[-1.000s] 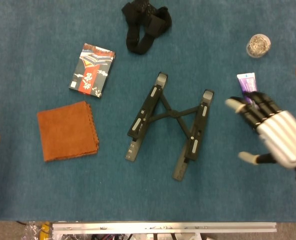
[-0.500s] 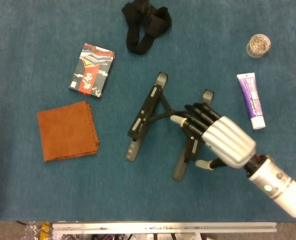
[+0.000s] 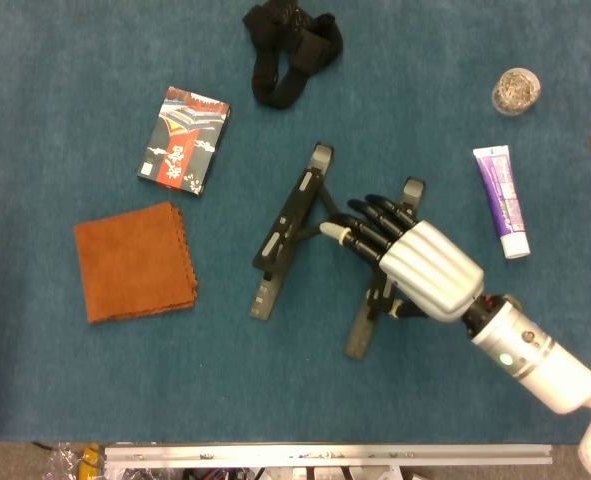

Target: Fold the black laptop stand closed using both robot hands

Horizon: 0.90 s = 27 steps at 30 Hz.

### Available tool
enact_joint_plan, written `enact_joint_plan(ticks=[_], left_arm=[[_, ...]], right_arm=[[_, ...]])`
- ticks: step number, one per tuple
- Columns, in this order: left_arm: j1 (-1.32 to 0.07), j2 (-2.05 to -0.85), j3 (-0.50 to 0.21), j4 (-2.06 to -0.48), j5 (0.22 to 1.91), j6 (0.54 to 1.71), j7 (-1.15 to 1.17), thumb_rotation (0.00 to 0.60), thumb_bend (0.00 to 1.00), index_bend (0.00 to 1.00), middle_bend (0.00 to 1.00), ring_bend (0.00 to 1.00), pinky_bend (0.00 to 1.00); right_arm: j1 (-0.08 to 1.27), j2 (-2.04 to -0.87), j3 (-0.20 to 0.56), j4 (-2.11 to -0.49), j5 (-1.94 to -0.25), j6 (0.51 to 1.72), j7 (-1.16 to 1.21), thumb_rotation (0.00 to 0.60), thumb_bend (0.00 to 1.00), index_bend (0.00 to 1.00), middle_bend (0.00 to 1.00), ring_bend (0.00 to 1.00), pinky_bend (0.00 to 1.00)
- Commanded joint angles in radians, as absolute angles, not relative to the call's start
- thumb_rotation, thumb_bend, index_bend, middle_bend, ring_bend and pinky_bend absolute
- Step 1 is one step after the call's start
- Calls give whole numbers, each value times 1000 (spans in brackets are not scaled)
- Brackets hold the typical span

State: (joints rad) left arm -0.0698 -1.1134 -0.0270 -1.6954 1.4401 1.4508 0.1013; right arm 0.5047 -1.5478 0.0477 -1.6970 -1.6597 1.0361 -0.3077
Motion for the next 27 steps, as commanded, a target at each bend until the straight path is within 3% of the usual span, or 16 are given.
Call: enact_joint_plan(ticks=[1,27], left_arm=[[-70,-1112,-26,-1696,1445,1453,99,600,284,79,47,0,38],[-74,-1108,-24,-1672,1453,1444,57,600,284,79,46,0,38]], right_arm=[[507,-1559,57,-1679,-1663,1062,-323,600,280,0,110,0,91],[551,-1582,192,-1503,-1514,1151,-293,600,279,0,110,0,91]])
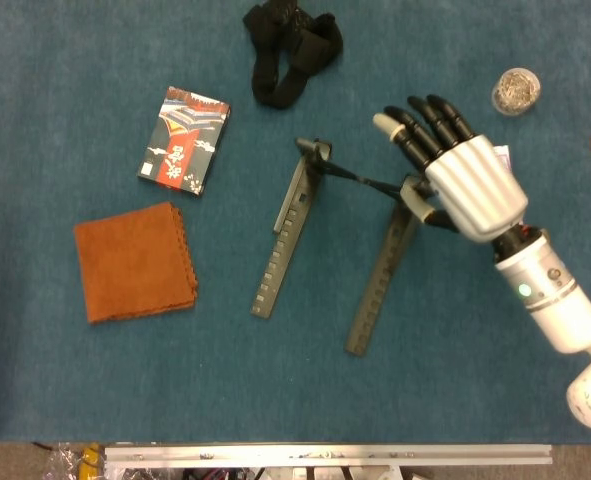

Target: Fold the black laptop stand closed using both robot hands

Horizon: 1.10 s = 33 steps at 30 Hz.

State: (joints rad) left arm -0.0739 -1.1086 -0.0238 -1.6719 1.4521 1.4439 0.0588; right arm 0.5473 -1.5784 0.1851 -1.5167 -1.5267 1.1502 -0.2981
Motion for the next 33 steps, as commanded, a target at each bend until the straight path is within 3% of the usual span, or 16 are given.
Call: enact_joint_plan(ticks=[1,33], left_arm=[[-74,-1107,-24,-1672,1454,1445,56,600,284,79,47,0,38],[-78,-1104,-26,-1677,1459,1445,56,600,284,79,47,0,38]], right_arm=[[553,-1582,195,-1495,-1504,1149,-291,600,279,0,110,0,91],[581,-1551,237,-1448,-1404,1192,-260,600,276,0,110,0,73]])
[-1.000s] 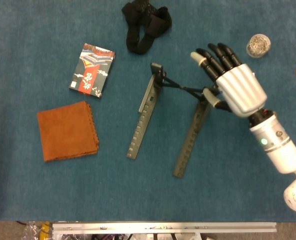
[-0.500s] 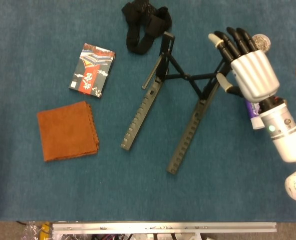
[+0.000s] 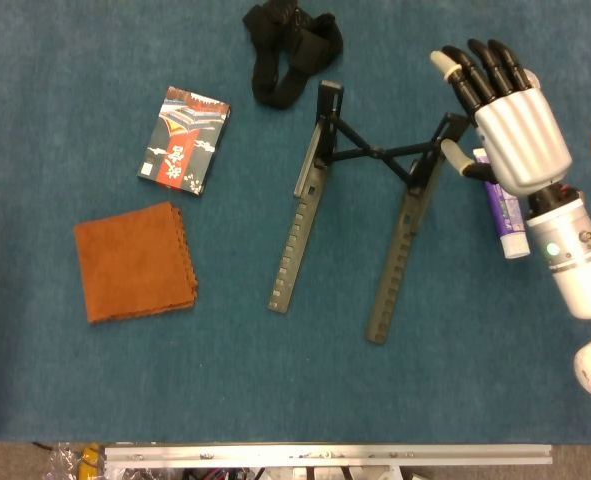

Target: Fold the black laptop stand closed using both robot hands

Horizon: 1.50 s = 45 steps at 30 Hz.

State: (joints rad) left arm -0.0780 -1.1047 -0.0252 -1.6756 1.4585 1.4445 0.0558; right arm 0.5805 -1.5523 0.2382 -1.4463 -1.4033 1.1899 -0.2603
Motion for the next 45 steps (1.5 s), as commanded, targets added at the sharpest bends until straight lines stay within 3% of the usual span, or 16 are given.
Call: enact_joint_plan(ticks=[1,27,37,45], left_arm=[[-78,-1104,-26,-1677,1459,1445,57,600,284,79,47,0,38],[-81,-1097,-28,-1687,1460,1447,63,600,285,79,46,0,38],[-77,-1094,-26,-1692,1456,1450,67,600,285,79,46,0,38],[-71,-1092,-24,-1697,1454,1456,70,600,284,79,46,0,38]], right_arm=[[582,-1550,237,-1449,-1404,1194,-260,600,275,0,110,0,73],[593,-1526,248,-1457,-1376,1217,-246,600,272,0,110,0,73],[577,-1480,188,-1596,-1490,1255,-169,600,272,0,110,0,73],[582,-1399,131,-1740,-1572,1219,-63,600,274,0,110,0,73]])
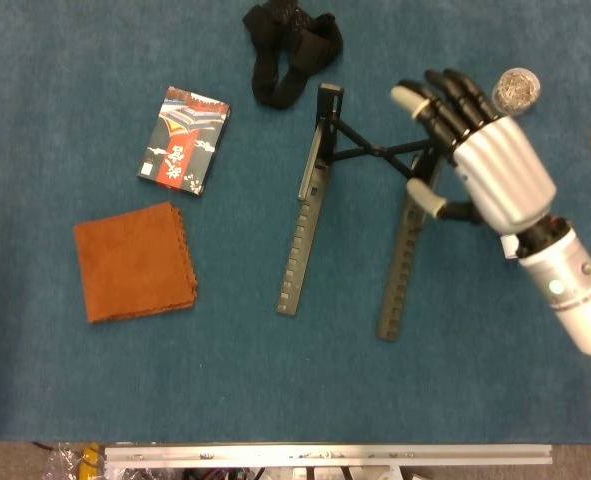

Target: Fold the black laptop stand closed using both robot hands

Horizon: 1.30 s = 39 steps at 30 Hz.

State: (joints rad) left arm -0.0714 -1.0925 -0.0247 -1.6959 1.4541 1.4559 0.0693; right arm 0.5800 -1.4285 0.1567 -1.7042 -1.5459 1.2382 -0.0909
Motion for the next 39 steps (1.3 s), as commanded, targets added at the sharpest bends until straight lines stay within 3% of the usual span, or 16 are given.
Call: enact_joint_plan(ticks=[1,8,14,26,39], left_arm=[[-70,-1092,-24,-1697,1454,1457,71,600,284,79,46,0,38],[-70,-1094,-23,-1700,1456,1457,74,600,285,79,46,0,38],[-72,-1097,-21,-1701,1459,1451,76,600,284,79,46,0,38],[-65,-1091,-19,-1700,1456,1457,68,600,284,79,46,0,38],[-69,-1095,-19,-1696,1457,1449,63,600,285,79,46,0,38]], right_arm=[[581,-1389,118,-1751,-1580,1209,-54,600,274,0,114,0,75],[575,-1360,54,-1774,-1602,1161,16,600,276,0,140,0,161],[573,-1381,21,-1729,-1569,1103,77,600,277,0,140,0,168],[594,-1484,4,-1536,-1540,1018,212,600,277,0,140,0,168],[580,-1491,-4,-1467,-1522,1012,238,600,277,0,140,0,168]])
